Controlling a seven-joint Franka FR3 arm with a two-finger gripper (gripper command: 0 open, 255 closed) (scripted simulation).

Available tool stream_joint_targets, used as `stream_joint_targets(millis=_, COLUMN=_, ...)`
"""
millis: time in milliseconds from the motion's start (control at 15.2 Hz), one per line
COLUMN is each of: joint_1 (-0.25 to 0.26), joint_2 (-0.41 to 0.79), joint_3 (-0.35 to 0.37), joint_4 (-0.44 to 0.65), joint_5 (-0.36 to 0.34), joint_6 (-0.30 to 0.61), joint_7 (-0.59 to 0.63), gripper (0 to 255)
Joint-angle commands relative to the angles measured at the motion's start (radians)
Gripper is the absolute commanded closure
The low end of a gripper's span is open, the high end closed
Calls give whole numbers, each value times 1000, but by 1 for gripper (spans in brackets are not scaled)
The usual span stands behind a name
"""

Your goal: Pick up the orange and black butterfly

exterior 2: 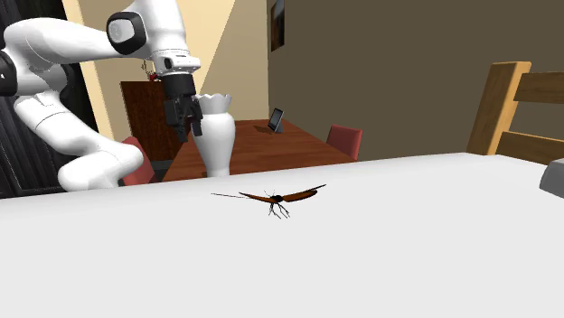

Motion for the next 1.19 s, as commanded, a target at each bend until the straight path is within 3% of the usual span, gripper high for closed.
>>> stream_joint_targets(millis=0, joint_1=0, joint_2=0, joint_3=0, joint_4=0, joint_5=0, joint_6=0, joint_7=0, gripper=0)
stream_joint_targets(millis=594, joint_1=30, joint_2=233, joint_3=-176, joint_4=145, joint_5=-108, joint_6=143, joint_7=-350, gripper=0)
stream_joint_targets(millis=1122, joint_1=79, joint_2=499, joint_3=-312, joint_4=373, joint_5=-94, joint_6=240, joint_7=-665, gripper=0)
